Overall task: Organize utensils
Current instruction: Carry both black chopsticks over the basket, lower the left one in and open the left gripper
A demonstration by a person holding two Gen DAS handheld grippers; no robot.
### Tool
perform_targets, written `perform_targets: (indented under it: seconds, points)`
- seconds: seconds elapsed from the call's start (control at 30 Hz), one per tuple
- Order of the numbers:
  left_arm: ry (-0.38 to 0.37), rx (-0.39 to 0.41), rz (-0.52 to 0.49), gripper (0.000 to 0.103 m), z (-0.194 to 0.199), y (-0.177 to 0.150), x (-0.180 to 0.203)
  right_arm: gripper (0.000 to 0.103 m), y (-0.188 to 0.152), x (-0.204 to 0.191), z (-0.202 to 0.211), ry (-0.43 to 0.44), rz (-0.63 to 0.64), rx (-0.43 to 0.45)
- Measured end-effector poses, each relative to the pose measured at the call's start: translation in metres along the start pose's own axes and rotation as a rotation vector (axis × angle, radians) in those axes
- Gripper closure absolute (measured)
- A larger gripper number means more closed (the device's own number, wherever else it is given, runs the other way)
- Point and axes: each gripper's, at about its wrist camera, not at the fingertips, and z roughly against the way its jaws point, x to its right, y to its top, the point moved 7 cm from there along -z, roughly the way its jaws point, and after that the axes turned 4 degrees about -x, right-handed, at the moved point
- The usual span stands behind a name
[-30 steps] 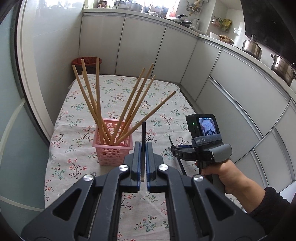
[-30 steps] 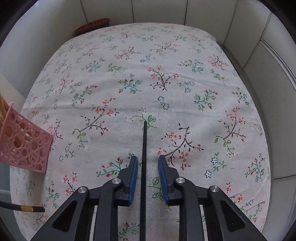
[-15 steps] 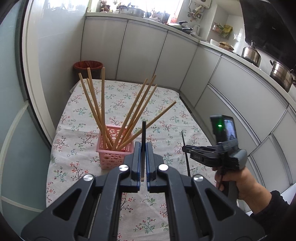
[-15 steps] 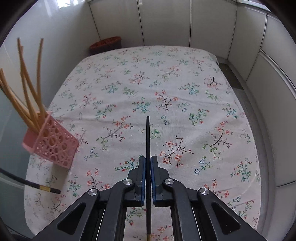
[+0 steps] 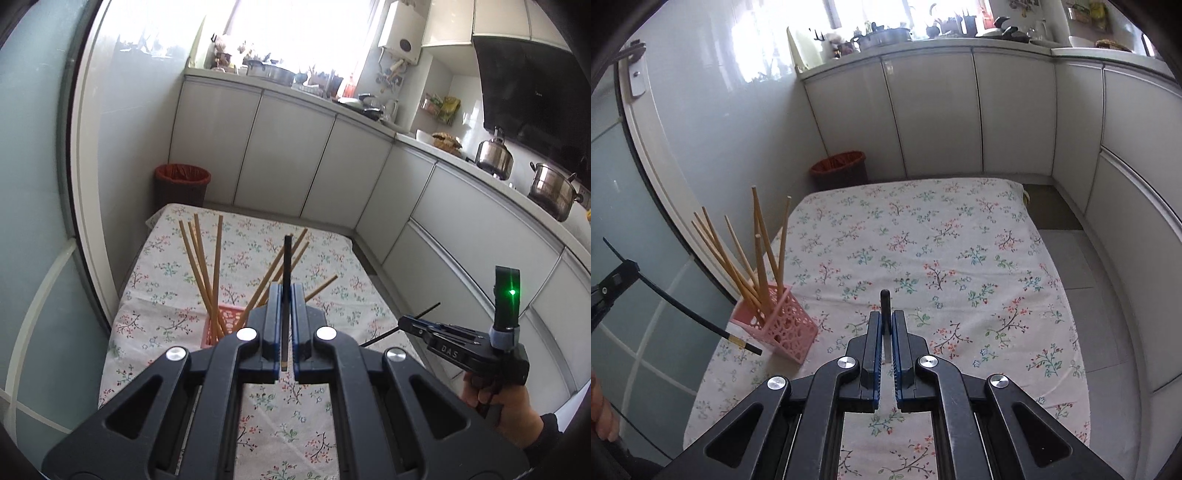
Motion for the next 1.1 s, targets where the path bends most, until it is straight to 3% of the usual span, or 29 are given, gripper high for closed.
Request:
perform_targets:
  seconds: [0.4,0.73,0.93,1.1]
  points:
    - [0.049,0.071,0.046,0.098,0.002,0.014,-0.022,0.098,0.014,-0.015,0.031,0.057,-0.001,0.077]
    - [0.089,0.083,0.076,0.098,-0.005,0.02,-0.036,0.098,0.014,-0.032,0.044,0.098,0.04,0.103]
    - [0.12,0.045,0.085,0.098,-0.023,0.017,-0.042,0.098,0.014,-0.041,0.044,0.112,0.053,0.103]
    - [0.138,-0.038,0.091,0.098,-0.048,0.008,-0.046,0.098,0.013,-0.042,0.043,0.111,0.054,0.101]
